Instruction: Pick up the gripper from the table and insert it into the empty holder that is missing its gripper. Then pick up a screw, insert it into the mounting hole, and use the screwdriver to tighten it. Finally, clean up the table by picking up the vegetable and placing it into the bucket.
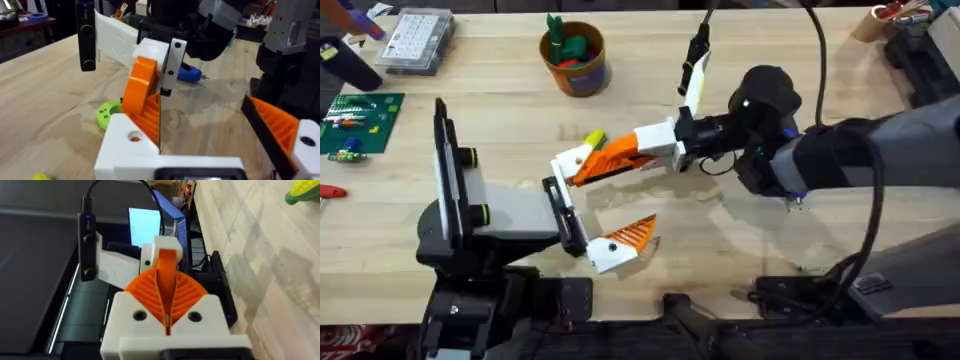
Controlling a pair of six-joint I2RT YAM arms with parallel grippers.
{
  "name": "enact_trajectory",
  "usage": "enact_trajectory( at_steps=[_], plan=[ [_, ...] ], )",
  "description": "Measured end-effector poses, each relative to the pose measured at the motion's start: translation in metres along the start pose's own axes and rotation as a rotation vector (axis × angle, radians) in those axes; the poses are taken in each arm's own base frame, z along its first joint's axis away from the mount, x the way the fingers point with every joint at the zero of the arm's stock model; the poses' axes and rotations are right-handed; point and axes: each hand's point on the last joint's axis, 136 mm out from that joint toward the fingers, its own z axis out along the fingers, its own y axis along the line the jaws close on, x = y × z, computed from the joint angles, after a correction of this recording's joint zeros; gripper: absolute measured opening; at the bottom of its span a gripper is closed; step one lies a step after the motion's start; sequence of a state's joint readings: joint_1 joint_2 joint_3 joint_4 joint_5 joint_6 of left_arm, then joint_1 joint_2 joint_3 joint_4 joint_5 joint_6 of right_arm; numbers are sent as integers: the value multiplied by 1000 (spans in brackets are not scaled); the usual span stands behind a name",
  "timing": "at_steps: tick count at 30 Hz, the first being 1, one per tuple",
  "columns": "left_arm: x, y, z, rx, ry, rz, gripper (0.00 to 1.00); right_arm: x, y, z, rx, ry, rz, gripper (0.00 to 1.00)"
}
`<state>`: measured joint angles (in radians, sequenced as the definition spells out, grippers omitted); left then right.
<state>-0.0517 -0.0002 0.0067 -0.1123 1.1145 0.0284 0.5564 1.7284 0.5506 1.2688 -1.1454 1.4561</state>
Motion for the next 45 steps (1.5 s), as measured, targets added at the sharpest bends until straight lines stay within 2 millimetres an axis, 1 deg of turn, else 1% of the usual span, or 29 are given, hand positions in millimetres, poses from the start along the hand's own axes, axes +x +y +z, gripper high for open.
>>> enact_trajectory(
  at_steps=[6,45],
  plan=[
    [0,-3,0,20,1,-17,990,-5,-4,2,2,-7,-11,17],
    [1,-4,0,26,1,-18,990,-5,-4,6,3,-12,-7,17]
  ],
)
